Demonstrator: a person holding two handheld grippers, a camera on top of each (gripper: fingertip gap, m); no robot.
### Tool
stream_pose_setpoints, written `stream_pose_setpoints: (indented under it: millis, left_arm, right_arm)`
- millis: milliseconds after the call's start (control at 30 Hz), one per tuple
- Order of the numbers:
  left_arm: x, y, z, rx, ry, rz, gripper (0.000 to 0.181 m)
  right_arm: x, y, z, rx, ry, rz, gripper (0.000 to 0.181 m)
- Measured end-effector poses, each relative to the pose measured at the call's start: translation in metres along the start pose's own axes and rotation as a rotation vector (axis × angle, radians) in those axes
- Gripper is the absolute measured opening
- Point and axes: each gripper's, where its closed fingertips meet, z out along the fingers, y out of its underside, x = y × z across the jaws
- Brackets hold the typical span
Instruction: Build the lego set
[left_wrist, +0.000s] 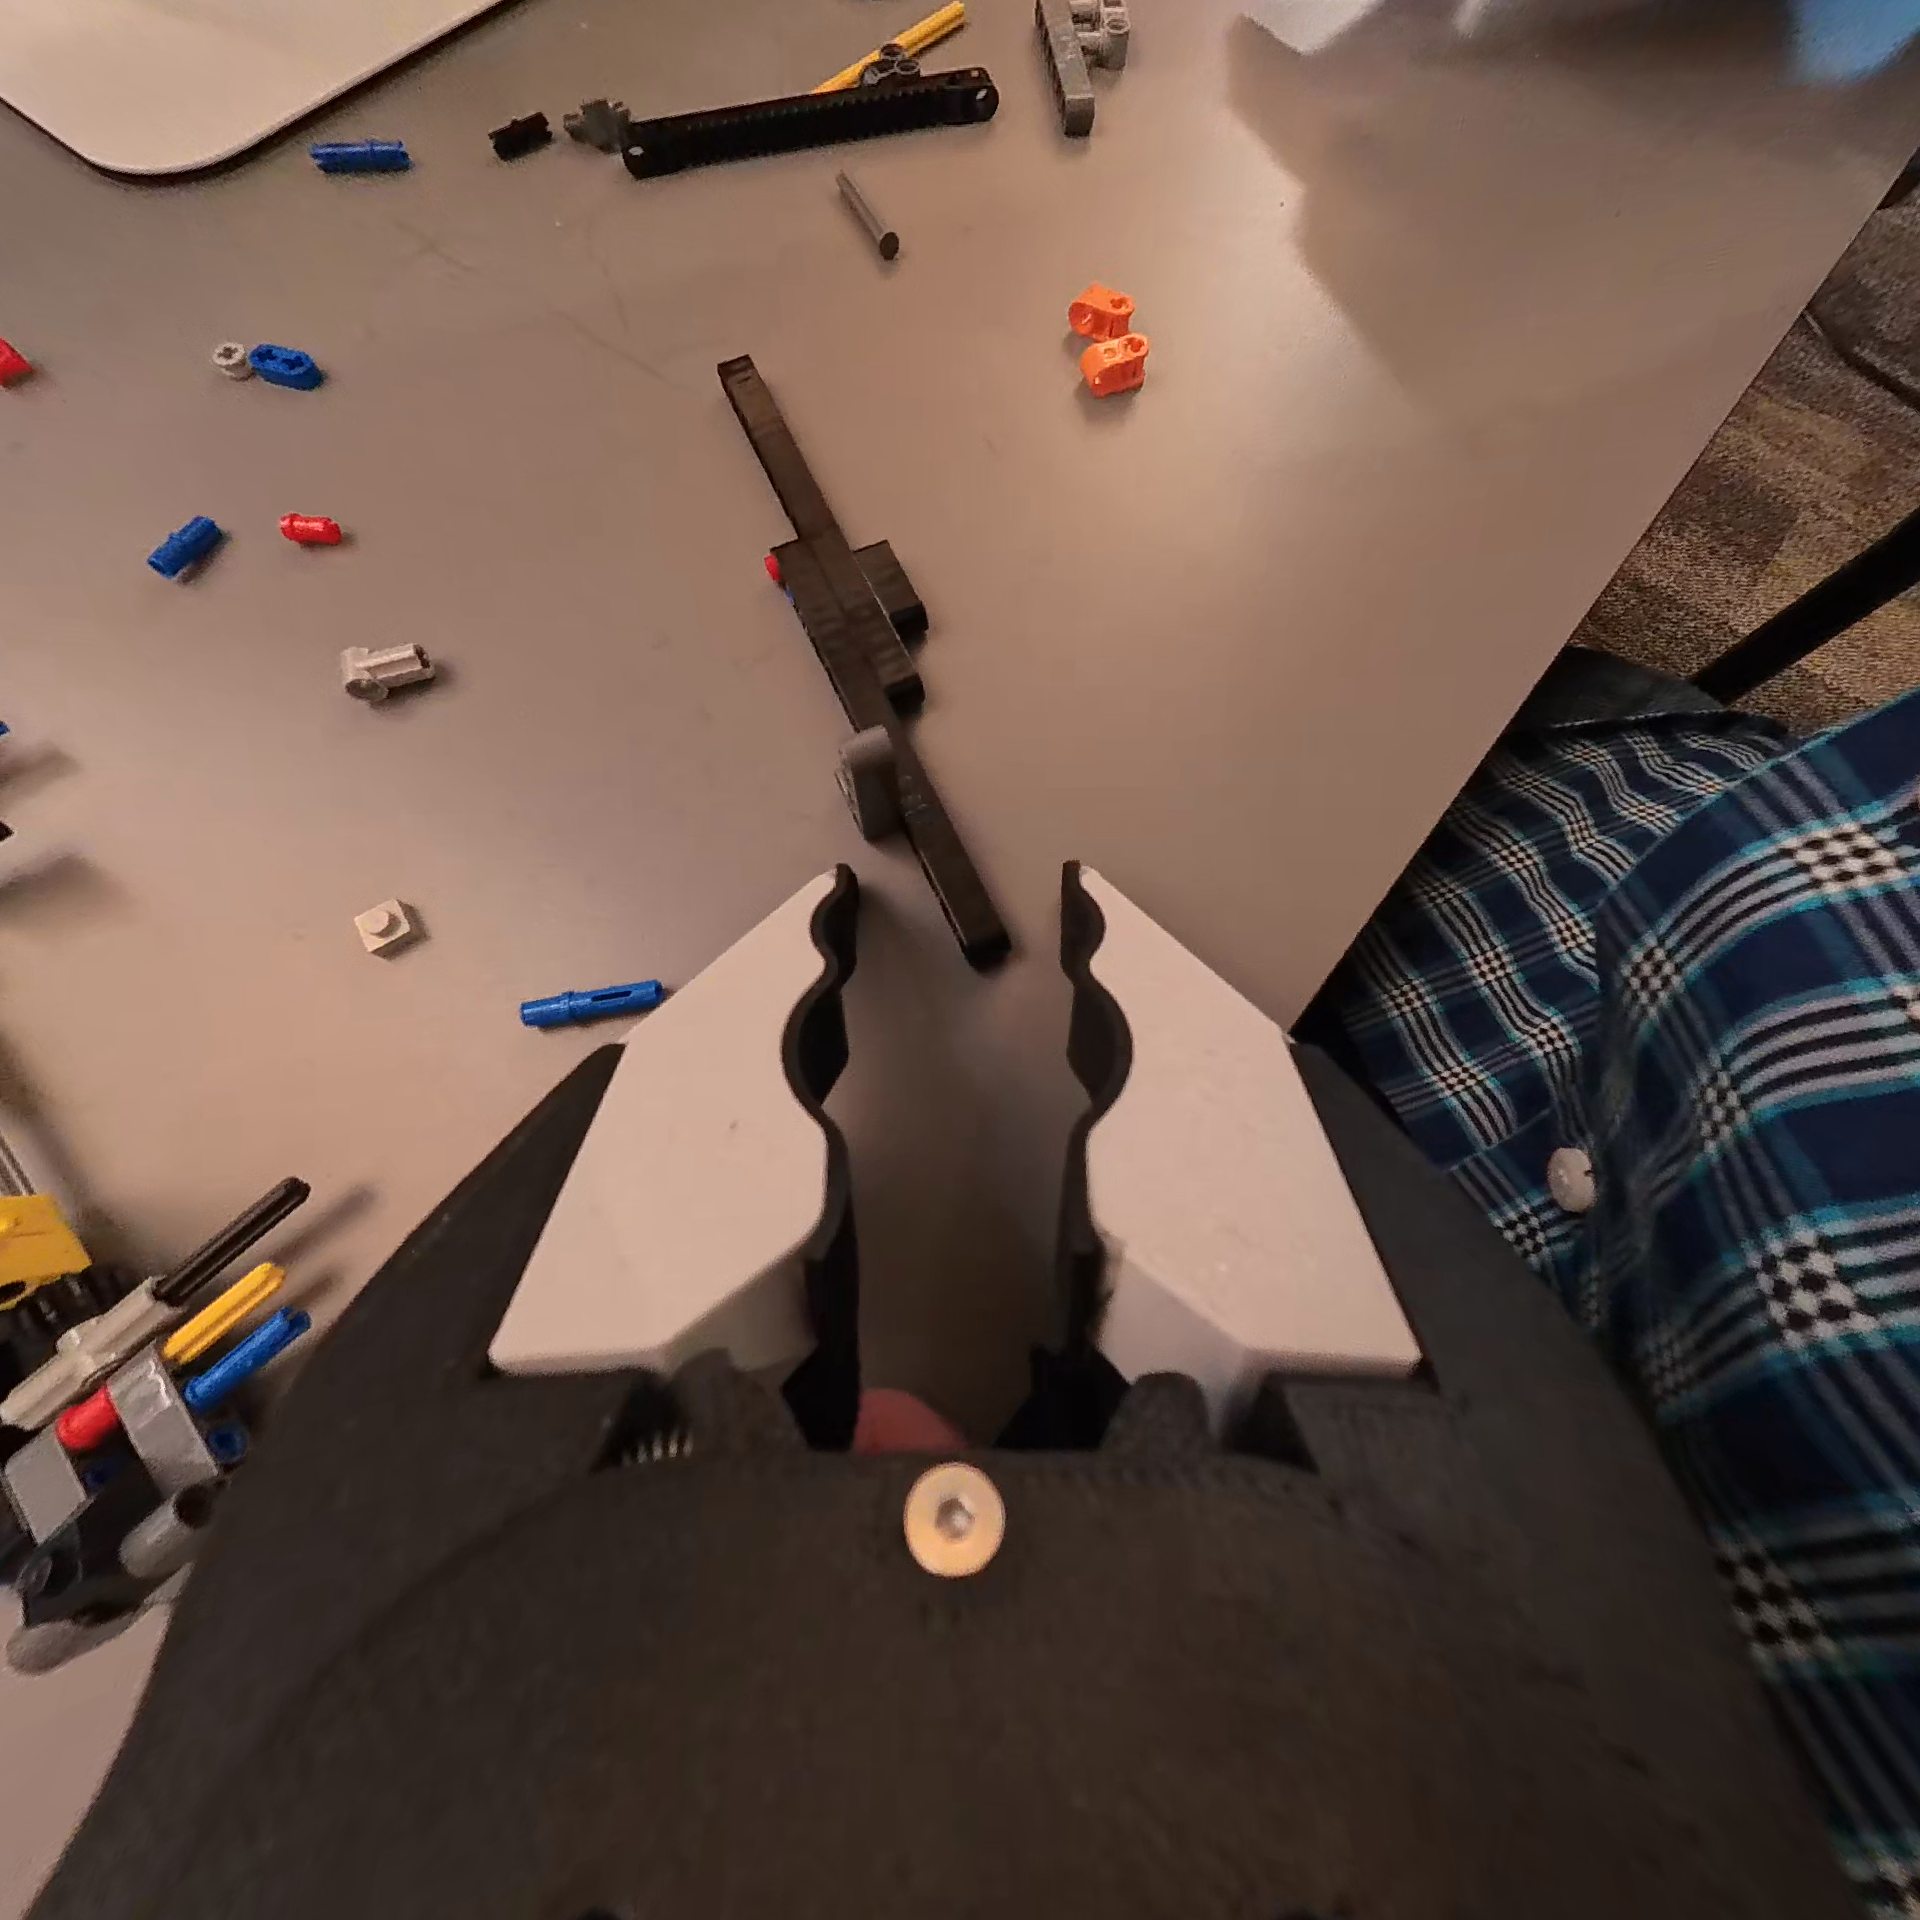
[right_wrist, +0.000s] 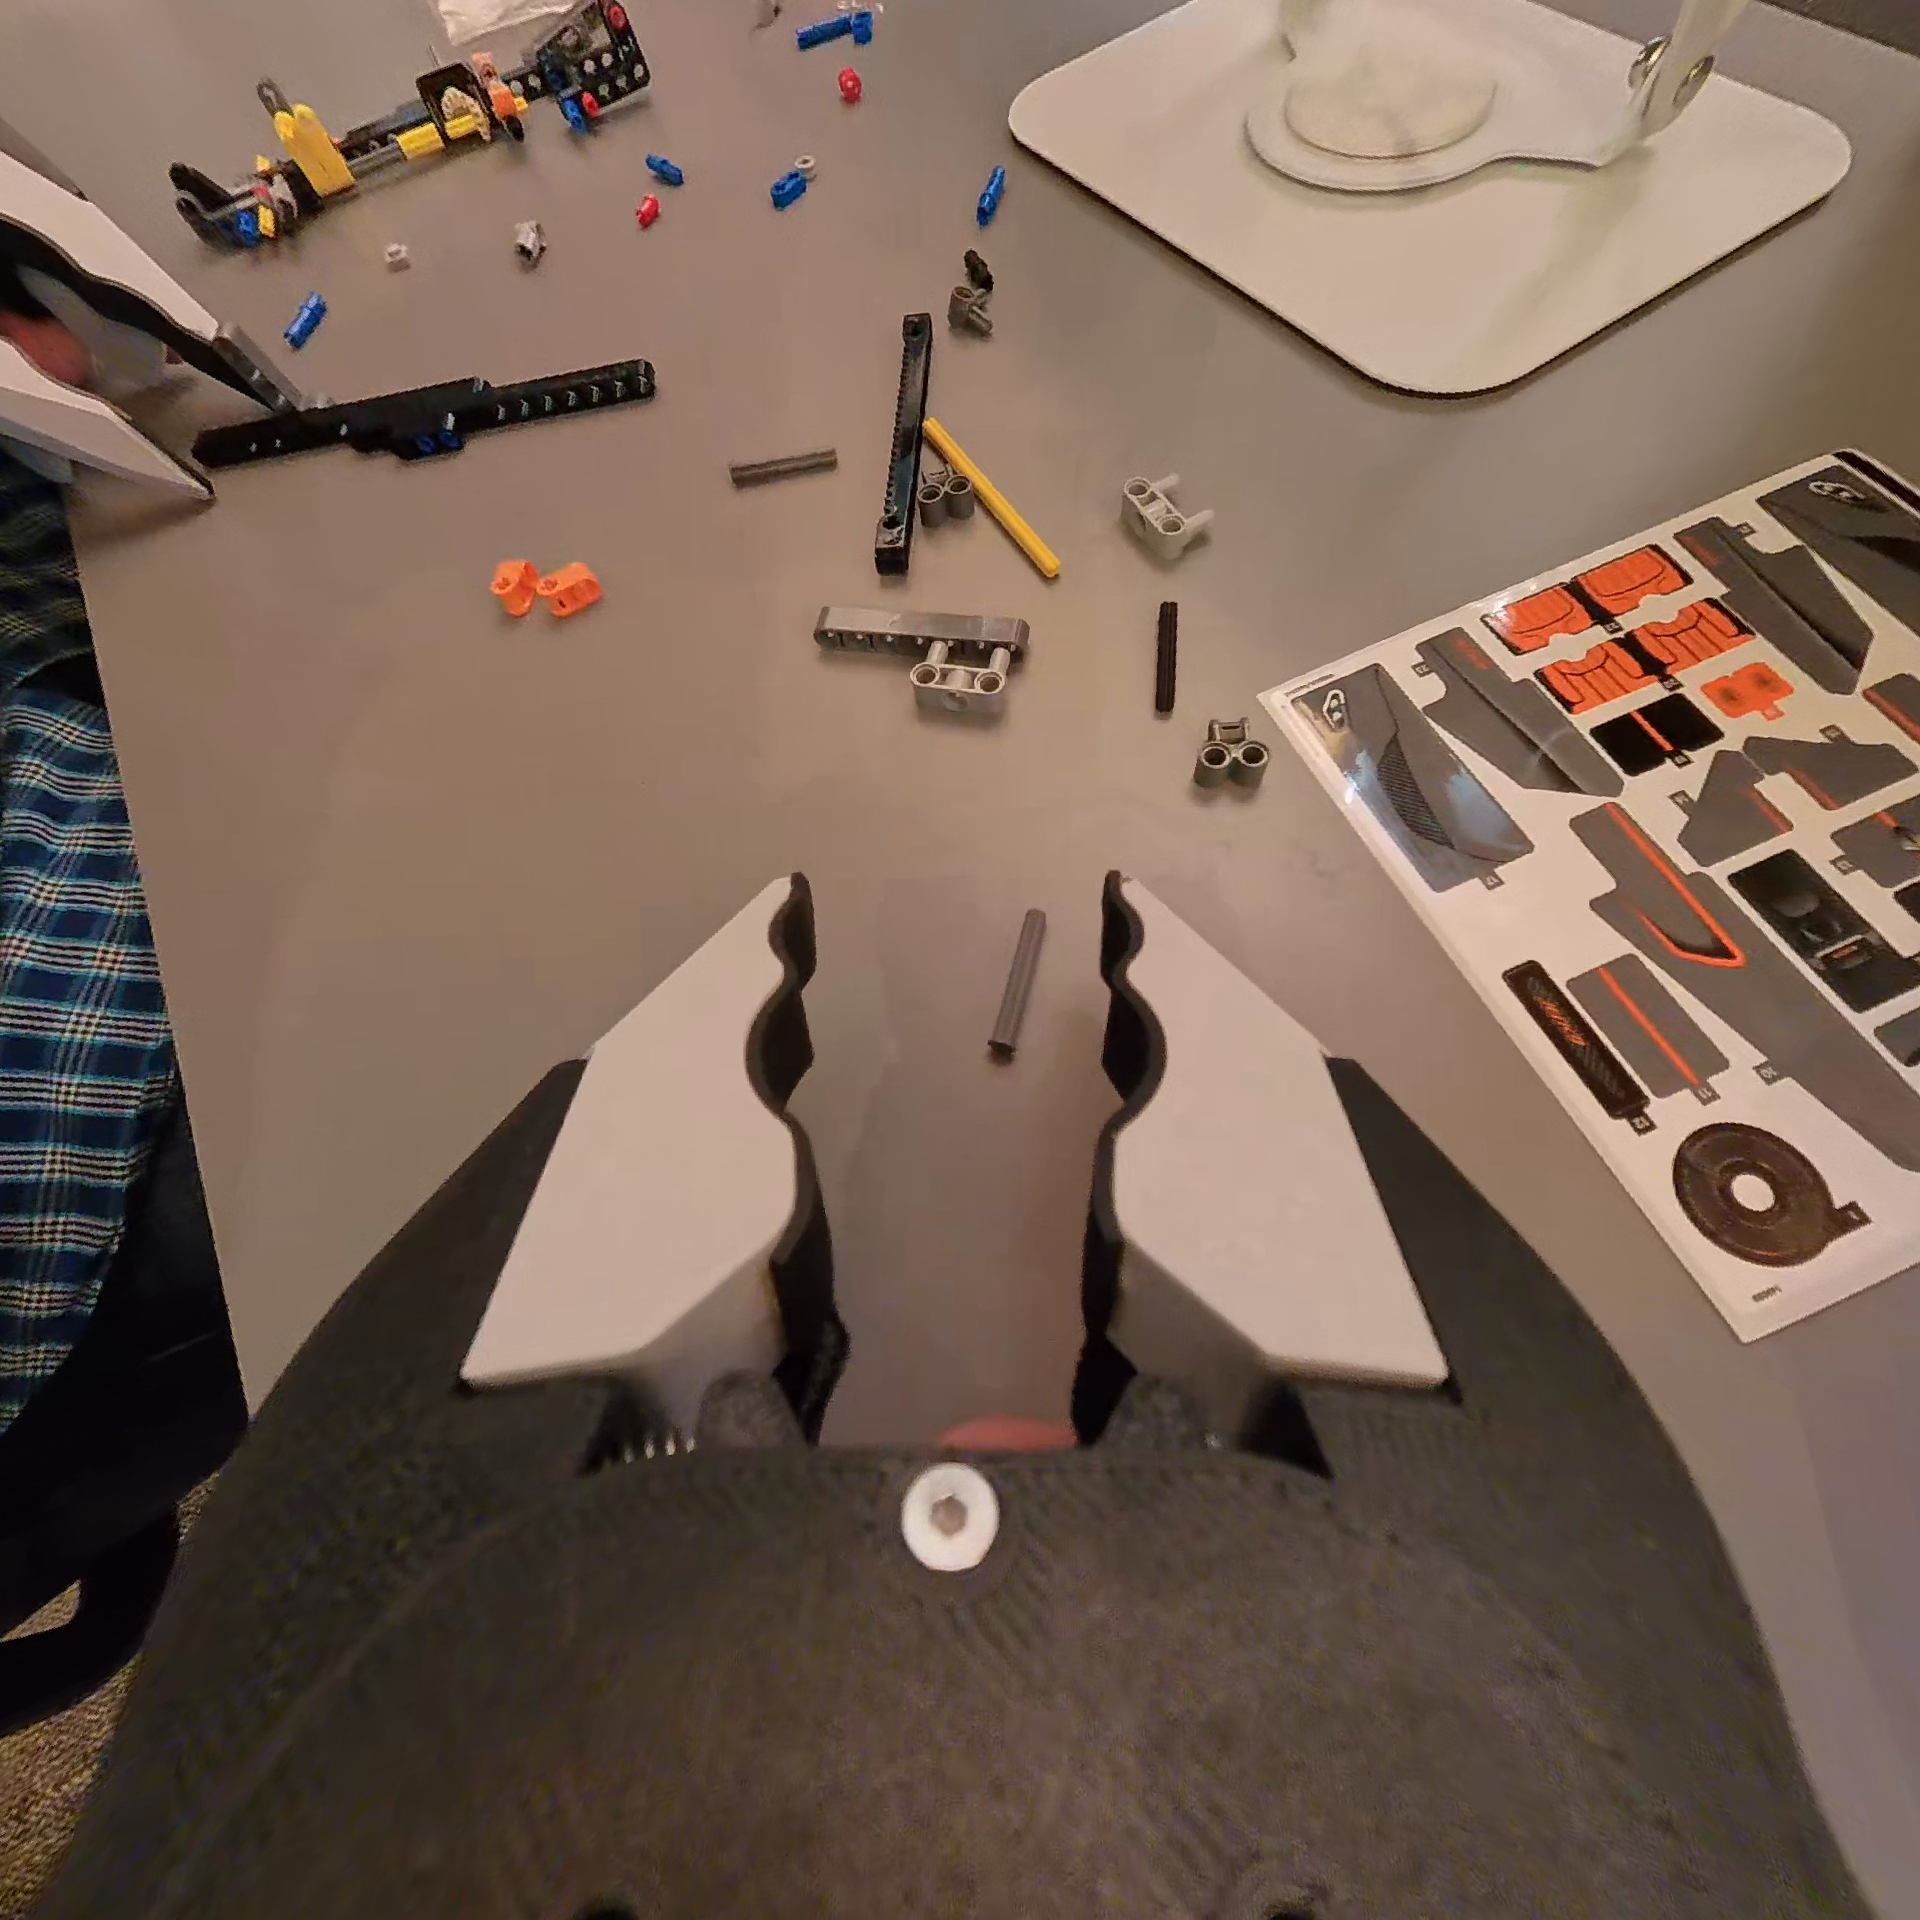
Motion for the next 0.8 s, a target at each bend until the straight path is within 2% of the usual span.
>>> stream_pose_setpoints:
  millis: [33, 800]
  left_arm:
    - [-0.0001, -0.0001, -0.0001, 0.002, -0.001, 0.0, 0.037]
    - [-0.0013, -0.0016, -0.0013, 0.015, 0.01, -0.018, 0.034]
  right_arm:
    - [0.0001, 0.0, 0.0001, 0.0, -0.001, 0.002, 0.055]
    - [-0.0009, 0.0018, 0.0014, -0.014, -0.012, 0.005, 0.056]
